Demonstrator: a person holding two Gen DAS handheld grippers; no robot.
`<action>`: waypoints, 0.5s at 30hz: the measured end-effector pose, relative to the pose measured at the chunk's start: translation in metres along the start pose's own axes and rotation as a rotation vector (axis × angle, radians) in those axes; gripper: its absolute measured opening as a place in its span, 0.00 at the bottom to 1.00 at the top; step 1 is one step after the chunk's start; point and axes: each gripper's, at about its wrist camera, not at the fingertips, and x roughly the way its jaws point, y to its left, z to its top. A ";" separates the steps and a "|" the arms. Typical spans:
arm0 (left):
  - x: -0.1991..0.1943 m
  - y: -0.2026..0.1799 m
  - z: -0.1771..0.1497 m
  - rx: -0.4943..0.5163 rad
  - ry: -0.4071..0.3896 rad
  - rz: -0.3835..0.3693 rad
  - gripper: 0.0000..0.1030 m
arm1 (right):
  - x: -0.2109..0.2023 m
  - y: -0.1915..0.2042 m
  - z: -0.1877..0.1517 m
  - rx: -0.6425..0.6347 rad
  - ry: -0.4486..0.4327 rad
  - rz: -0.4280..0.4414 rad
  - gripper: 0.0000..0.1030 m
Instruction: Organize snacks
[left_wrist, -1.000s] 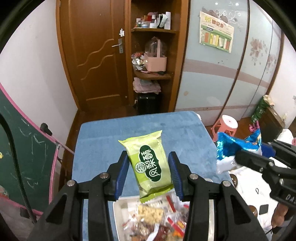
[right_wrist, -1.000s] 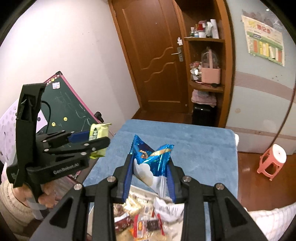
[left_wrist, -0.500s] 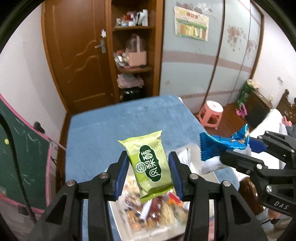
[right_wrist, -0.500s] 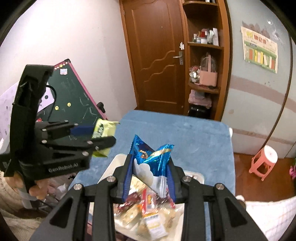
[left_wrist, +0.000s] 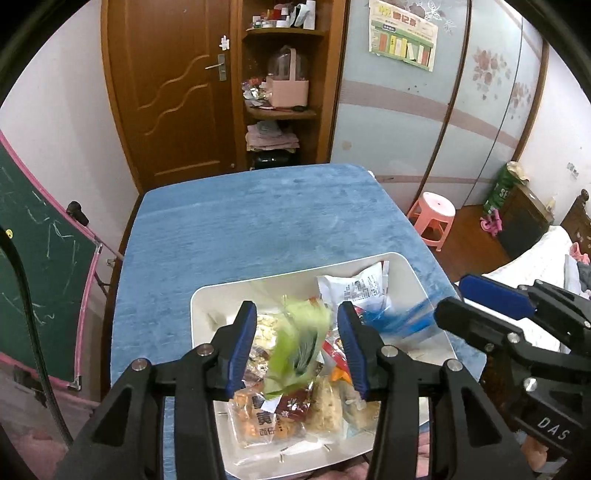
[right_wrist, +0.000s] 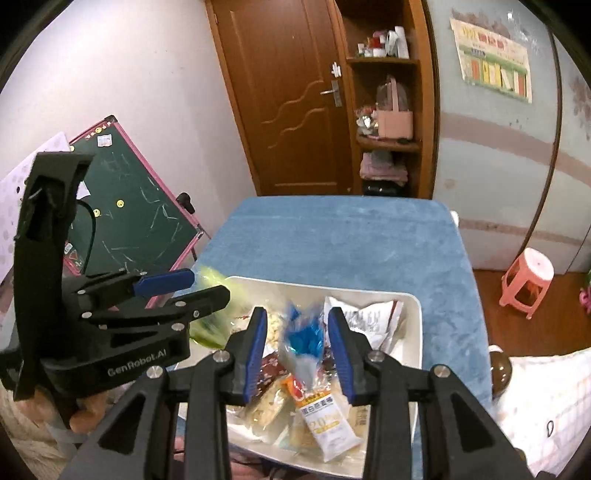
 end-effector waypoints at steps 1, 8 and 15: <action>-0.001 -0.002 0.000 0.001 -0.009 -0.002 0.63 | 0.001 0.000 -0.001 -0.001 0.000 -0.005 0.38; -0.014 0.013 0.004 -0.069 -0.090 0.008 0.92 | -0.003 -0.003 0.001 0.045 -0.047 0.002 0.63; -0.012 0.017 0.000 -0.090 -0.068 0.045 0.92 | -0.007 0.008 -0.004 0.029 -0.056 -0.017 0.64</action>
